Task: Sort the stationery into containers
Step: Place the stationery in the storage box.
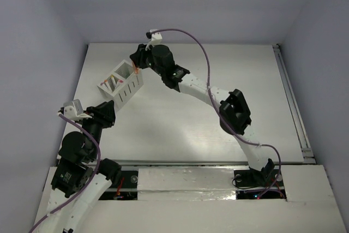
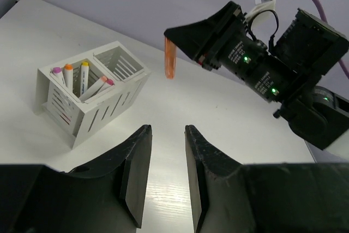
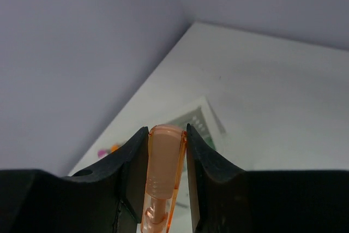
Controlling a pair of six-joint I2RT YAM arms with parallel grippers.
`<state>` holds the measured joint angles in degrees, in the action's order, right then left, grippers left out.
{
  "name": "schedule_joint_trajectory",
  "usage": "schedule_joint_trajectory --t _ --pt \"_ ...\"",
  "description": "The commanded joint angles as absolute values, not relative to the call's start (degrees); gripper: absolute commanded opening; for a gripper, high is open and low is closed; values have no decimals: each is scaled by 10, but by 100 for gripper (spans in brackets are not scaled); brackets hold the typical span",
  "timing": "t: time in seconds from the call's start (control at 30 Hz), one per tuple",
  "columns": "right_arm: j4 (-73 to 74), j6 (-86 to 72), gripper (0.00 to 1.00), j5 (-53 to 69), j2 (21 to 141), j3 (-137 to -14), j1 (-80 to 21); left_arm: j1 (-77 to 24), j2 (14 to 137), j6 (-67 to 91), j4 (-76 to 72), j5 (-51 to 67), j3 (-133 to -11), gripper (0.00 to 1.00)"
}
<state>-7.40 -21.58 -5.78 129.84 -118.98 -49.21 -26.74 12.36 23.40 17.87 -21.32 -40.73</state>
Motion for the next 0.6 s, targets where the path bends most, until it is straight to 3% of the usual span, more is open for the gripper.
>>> schedule_joint_trajectory --t 0.0,0.27,0.57 --pt "-160 -246 15 -51 1352 -1244 -484 -276 123 234 167 -221 -411 28" --pt "-180 -259 17 -45 1462 -1403 -484 -281 126 234 170 -228 -413 28" --pt "-217 -260 20 -32 1503 -1420 -484 -281 127 235 170 -229 -412 28"
